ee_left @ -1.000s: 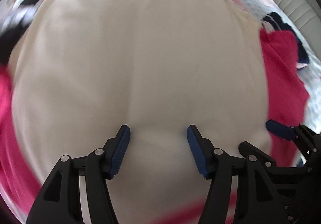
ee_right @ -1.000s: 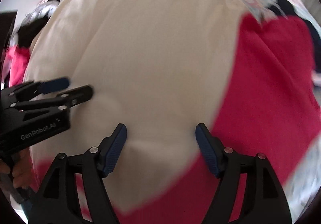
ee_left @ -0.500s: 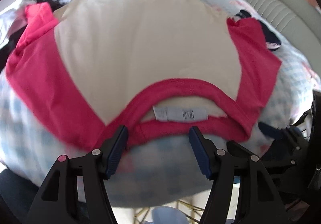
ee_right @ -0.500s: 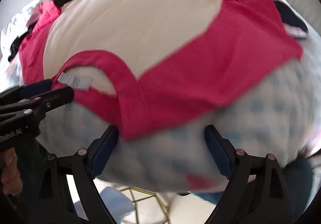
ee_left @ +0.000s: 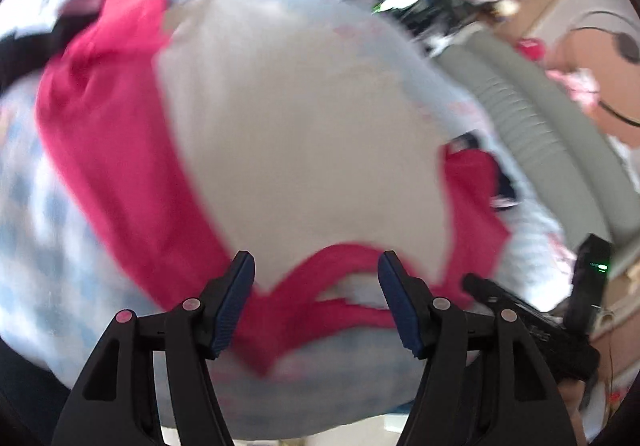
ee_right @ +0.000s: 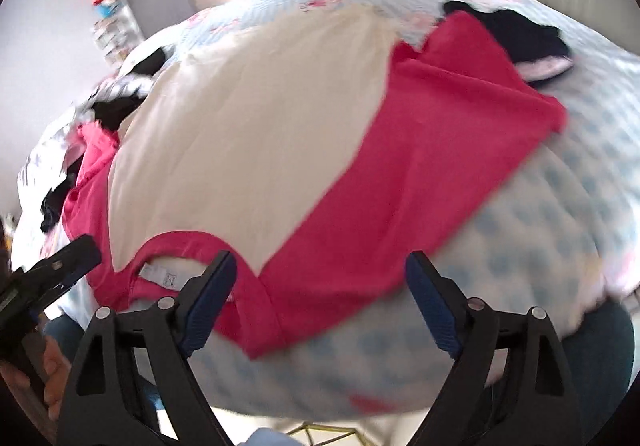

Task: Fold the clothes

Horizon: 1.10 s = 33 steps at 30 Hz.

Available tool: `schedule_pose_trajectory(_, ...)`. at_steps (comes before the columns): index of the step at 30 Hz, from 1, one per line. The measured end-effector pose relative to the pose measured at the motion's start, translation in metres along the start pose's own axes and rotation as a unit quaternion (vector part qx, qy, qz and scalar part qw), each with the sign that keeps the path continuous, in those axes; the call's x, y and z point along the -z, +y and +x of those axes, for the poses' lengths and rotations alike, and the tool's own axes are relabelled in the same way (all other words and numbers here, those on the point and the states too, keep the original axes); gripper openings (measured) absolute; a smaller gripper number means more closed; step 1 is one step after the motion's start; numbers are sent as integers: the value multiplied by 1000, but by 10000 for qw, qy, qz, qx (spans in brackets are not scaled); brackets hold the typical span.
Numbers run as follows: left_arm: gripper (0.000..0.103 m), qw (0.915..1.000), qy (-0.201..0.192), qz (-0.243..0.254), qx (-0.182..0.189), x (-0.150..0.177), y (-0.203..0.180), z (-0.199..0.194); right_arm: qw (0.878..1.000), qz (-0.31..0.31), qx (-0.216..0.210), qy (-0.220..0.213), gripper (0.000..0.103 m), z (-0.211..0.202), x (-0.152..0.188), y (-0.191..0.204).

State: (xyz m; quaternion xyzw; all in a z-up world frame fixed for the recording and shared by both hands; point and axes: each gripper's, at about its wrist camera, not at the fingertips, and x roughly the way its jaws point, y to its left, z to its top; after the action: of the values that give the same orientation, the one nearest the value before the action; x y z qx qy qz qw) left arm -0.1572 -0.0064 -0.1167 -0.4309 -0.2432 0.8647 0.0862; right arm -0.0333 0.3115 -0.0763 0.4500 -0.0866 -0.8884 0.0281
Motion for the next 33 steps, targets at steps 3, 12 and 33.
schedule_pose_trajectory(3,64,9999,14,150,76,11,-2,3,9989,-164,76,429,88,24,21,24)
schedule_pose_trajectory(12,66,9962,-342,735,-319,-23,-20,-9,9997,83,-242,51,88,-9,17,21)
schedule_pose_trajectory(33,66,9813,11,1877,434,-10,-134,36,9948,954,-6,-352,87,-57,15,-47)
